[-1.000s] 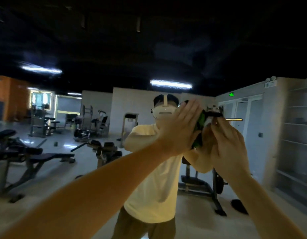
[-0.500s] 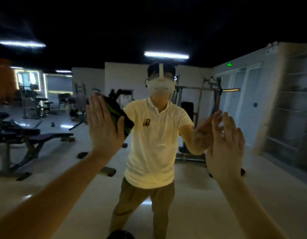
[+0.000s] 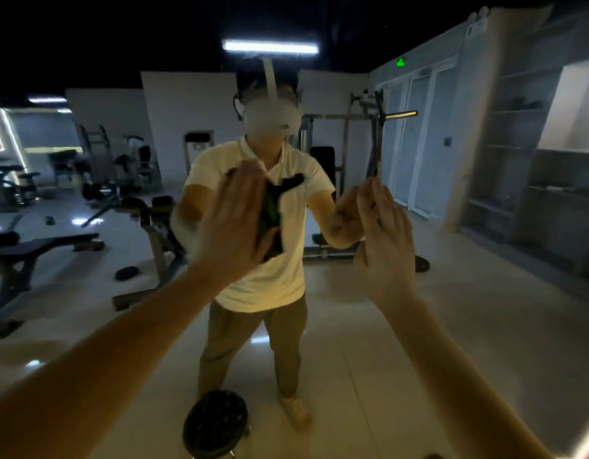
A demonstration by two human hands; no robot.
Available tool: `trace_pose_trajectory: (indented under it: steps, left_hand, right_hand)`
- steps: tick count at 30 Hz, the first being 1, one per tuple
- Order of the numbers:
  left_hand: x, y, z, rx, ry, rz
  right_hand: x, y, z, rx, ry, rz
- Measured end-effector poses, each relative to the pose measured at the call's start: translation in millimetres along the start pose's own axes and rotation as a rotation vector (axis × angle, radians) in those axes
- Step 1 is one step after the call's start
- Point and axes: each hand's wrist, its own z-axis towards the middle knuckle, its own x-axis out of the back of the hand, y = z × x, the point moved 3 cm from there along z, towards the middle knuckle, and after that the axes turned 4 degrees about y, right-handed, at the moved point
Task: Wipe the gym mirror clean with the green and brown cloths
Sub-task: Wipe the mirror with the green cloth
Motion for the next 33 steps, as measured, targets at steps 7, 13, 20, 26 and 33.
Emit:
trace_pose_trajectory:
  steps: [7, 13, 20, 26, 33]
  left_hand:
    - [4.3, -61.4, -83.4, 0.187, -0.013, 0.045]
    - [-42.4, 102.5, -15.6, -0.034, -0.094, -0.053]
    - [-63.6, 152.7, -25.2, -0.302, -0.065, 0.071]
    - [-25.5, -25.9, -148.4, -0.032, -0.131, 0.064]
    - [-16.1, -79.6, -226.5, 0.216, -0.208, 0.14]
  right_hand:
    - [-16.0, 18.9, -55.5, -0.23, -0.109, -0.065]
    - [-5.8, 49.4, -65.1, -0.113, -0.203, 0.036]
    - [-4.2, 61.4, -75.4, -0.118, -0.215, 0.024]
    - [-35.3, 20.9, -105.1, -0.092, -0.144, 0.011]
    - [-49.2, 14.1, -130.4, -0.176, -0.137, -0.042]
